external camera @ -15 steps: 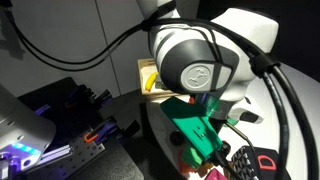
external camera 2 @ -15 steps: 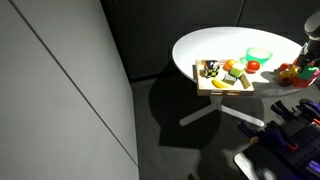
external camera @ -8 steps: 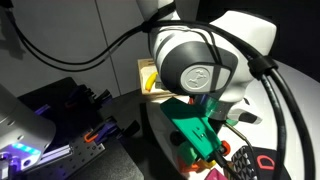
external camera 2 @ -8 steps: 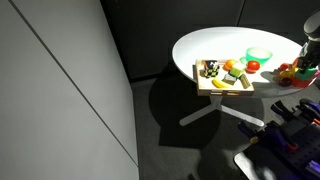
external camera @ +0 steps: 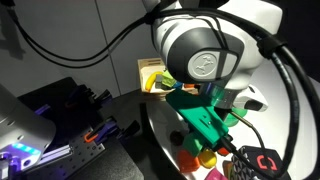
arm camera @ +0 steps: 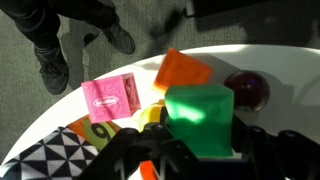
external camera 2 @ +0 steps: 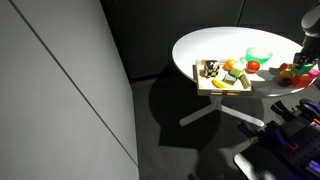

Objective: Pick up the green block and place it inside the green bowl

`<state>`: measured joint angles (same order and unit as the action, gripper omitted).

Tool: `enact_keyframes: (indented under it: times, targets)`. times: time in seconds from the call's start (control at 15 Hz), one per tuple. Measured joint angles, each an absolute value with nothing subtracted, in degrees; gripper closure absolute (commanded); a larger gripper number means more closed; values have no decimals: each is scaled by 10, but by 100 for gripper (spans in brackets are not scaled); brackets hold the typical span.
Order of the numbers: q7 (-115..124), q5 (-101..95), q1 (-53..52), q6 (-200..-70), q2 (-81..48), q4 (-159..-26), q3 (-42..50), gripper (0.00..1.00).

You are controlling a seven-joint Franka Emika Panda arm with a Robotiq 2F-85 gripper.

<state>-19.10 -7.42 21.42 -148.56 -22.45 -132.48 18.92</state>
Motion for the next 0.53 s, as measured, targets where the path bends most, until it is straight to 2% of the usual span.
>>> enact_keyframes:
  times: [0.53]
  targets:
    - [-172, -48, 214, -1426, -222, -1265, 160, 72]
